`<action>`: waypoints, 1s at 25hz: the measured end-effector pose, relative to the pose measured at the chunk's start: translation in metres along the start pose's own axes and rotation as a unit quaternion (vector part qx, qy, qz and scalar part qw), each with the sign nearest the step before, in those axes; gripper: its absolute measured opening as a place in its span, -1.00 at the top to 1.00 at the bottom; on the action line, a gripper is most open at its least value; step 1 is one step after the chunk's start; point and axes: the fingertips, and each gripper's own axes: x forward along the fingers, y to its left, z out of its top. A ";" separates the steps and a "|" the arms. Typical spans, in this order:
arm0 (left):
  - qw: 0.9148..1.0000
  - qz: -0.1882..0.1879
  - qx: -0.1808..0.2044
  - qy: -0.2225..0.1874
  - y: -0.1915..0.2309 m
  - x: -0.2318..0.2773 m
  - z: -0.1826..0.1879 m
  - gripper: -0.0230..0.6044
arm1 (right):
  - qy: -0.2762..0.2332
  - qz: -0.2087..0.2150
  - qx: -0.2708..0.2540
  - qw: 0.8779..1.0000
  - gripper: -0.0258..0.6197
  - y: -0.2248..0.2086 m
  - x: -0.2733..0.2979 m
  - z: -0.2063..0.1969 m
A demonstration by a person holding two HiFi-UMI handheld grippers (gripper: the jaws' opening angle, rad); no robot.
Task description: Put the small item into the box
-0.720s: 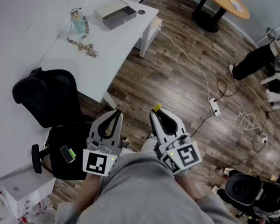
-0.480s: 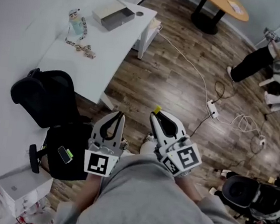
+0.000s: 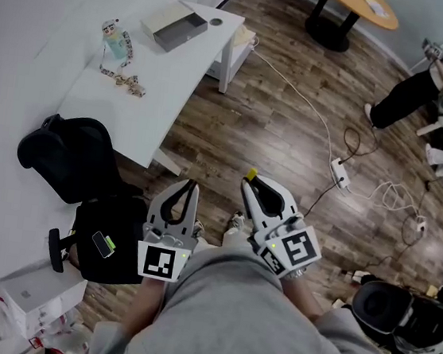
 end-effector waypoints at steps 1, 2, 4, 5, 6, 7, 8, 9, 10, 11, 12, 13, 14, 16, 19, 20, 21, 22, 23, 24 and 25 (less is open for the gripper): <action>1.000 0.003 0.003 -0.001 -0.001 0.003 0.000 0.78 | -0.001 0.002 0.000 1.000 0.71 -0.004 0.000 0.000; 1.000 0.006 0.006 -0.001 -0.003 0.006 0.000 0.78 | -0.003 0.003 0.000 1.000 0.71 -0.008 0.000 0.001; 1.000 0.011 0.009 0.000 -0.005 0.012 0.001 0.78 | -0.006 0.004 0.000 1.000 0.71 -0.017 -0.001 0.002; 1.000 0.013 0.010 0.001 -0.007 0.015 0.001 0.78 | -0.008 0.004 0.000 1.000 0.71 -0.021 -0.001 0.003; 1.000 0.015 0.009 0.002 -0.009 0.019 0.001 0.78 | -0.009 0.005 0.000 1.000 0.71 -0.026 -0.003 0.004; 1.000 0.016 0.007 0.002 -0.011 0.022 0.001 0.78 | -0.011 0.005 0.001 1.000 0.71 -0.030 -0.004 0.005; 1.000 0.017 0.007 0.002 -0.012 0.026 0.001 0.78 | -0.013 0.006 0.002 1.000 0.71 -0.035 -0.005 0.006; 1.000 0.018 0.007 0.002 -0.014 0.030 0.001 0.78 | -0.016 0.008 0.003 1.000 0.71 -0.039 -0.007 0.007; 1.000 0.018 0.008 0.002 -0.017 0.035 0.001 0.78 | -0.019 0.010 0.005 1.000 0.71 -0.044 -0.008 0.008; 1.000 0.018 0.009 0.002 -0.020 0.040 0.001 0.78 | -0.020 0.012 0.006 1.000 0.71 -0.049 -0.010 0.009; 1.000 0.019 0.010 0.001 -0.023 0.045 0.001 0.78 | -0.020 0.014 0.007 1.000 0.71 -0.054 -0.012 0.009; 1.000 0.019 0.011 0.000 -0.026 0.049 0.001 0.78 | -0.019 0.015 0.006 1.000 0.71 -0.060 -0.014 0.009; 1.000 0.020 0.012 -0.001 -0.030 0.053 0.000 0.78 | -0.018 0.017 0.005 1.000 0.71 -0.064 -0.016 0.009; 1.000 0.023 0.010 -0.001 -0.036 0.060 -0.002 0.78 | -0.017 0.023 -0.001 1.000 0.71 -0.072 -0.020 0.009; 1.000 0.026 0.006 -0.007 -0.045 0.071 -0.002 0.78 | -0.018 0.034 -0.010 0.999 0.71 -0.080 -0.024 0.010; 1.000 0.026 0.005 -0.010 -0.049 0.074 -0.002 0.78 | -0.016 0.037 -0.012 0.999 0.71 -0.083 -0.025 0.010; 1.000 0.026 0.003 -0.012 -0.052 0.077 -0.003 0.78 | -0.014 0.038 -0.012 0.999 0.71 -0.085 -0.026 0.009; 1.000 0.026 0.001 -0.012 -0.055 0.080 -0.003 0.78 | -0.011 0.040 -0.012 0.999 0.71 -0.088 -0.027 0.008; 1.000 0.026 -0.002 -0.011 -0.058 0.082 -0.004 0.78 | -0.008 0.042 -0.013 0.999 0.71 -0.090 -0.028 0.006; 1.000 0.026 -0.003 -0.009 -0.060 0.083 -0.006 0.78 | -0.007 0.044 -0.013 0.999 0.71 -0.091 -0.029 0.005; 1.000 0.025 -0.003 -0.006 -0.061 0.085 -0.007 0.78 | -0.007 0.046 -0.012 0.999 0.71 -0.092 -0.029 0.005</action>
